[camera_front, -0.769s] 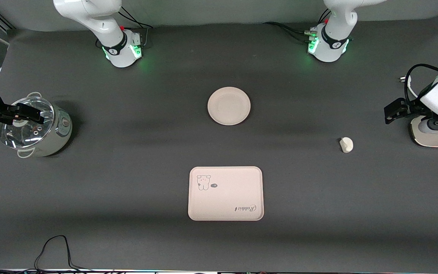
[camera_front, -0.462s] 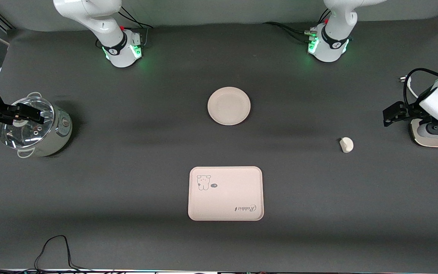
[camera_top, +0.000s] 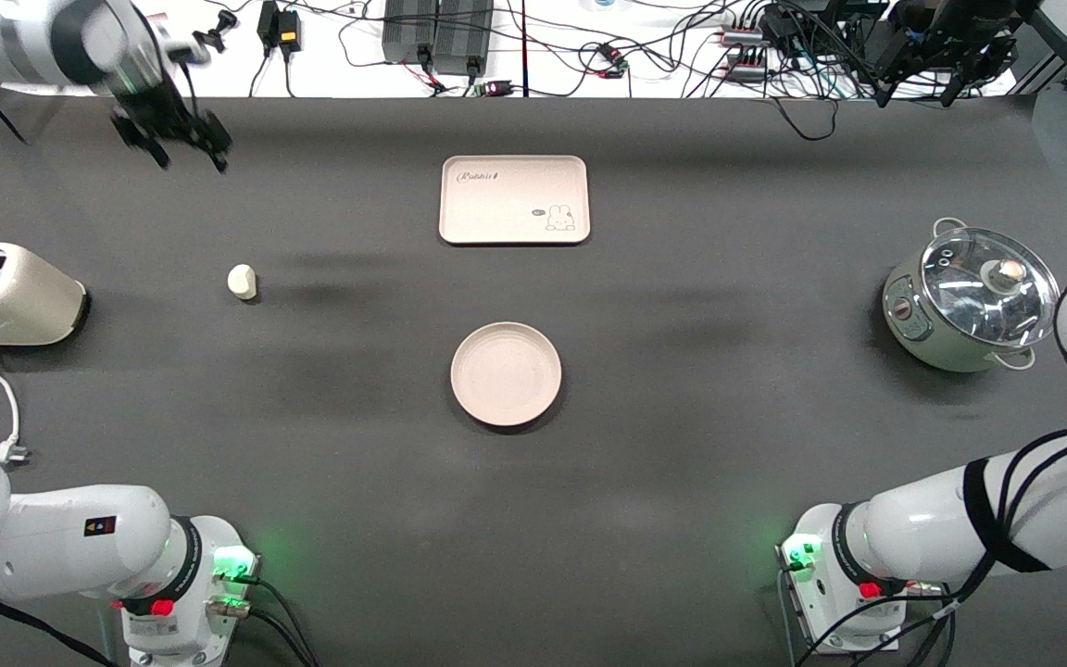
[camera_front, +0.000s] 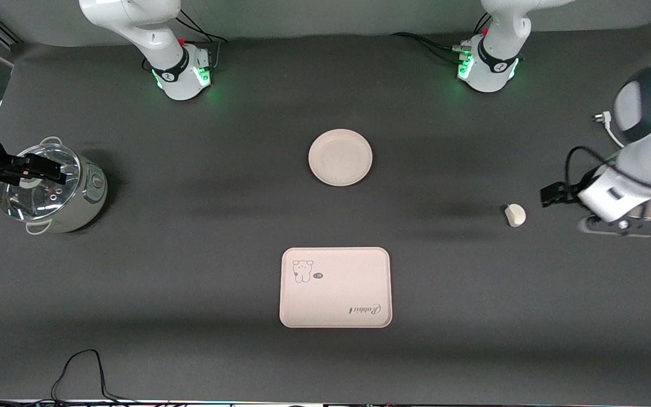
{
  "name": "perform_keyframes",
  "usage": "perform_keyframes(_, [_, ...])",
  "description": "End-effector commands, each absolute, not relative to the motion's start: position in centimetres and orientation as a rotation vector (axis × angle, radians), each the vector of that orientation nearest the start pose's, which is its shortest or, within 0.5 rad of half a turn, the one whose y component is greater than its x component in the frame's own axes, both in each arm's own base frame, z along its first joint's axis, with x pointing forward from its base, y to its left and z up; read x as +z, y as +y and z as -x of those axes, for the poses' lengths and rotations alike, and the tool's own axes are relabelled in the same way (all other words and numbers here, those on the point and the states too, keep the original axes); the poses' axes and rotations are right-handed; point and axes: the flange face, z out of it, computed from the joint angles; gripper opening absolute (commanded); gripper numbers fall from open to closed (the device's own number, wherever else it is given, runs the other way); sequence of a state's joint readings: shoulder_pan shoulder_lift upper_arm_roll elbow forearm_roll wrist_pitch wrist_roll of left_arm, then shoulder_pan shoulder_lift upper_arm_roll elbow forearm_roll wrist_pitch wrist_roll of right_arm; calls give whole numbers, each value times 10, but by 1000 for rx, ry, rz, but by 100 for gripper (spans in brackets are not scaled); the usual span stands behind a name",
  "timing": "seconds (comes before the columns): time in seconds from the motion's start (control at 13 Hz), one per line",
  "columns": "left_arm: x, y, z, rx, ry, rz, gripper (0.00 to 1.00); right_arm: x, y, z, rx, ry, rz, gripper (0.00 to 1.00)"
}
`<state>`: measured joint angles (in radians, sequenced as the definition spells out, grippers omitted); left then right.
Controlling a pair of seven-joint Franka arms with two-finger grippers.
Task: Place bun in plate and plate on tray
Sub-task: 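Reach the left gripper down to the white bun and grasp it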
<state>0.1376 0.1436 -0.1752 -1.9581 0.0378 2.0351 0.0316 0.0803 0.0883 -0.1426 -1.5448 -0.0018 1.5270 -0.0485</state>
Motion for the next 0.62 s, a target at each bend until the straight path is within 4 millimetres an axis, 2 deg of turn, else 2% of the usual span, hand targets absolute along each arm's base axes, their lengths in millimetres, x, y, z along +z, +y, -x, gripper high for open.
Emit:
perform_keyframes(0.0, [309,-21,-533,24,72,3141,100,585,-31,-570,166,39,3167,100])
perform_keyframes(0.08, [283,-22,-526,20,47,3142,100,585,-31,-570,166,36,3167,100])
perform_keyframes(0.23, [245,-14,-525,53,50,3142,100,585,-31,-570,166,36,3167,100])
perform_keyframes(0.54, [199,0,-525,64,-1,3153,99,585,-31,-570,166,39,3166,100])
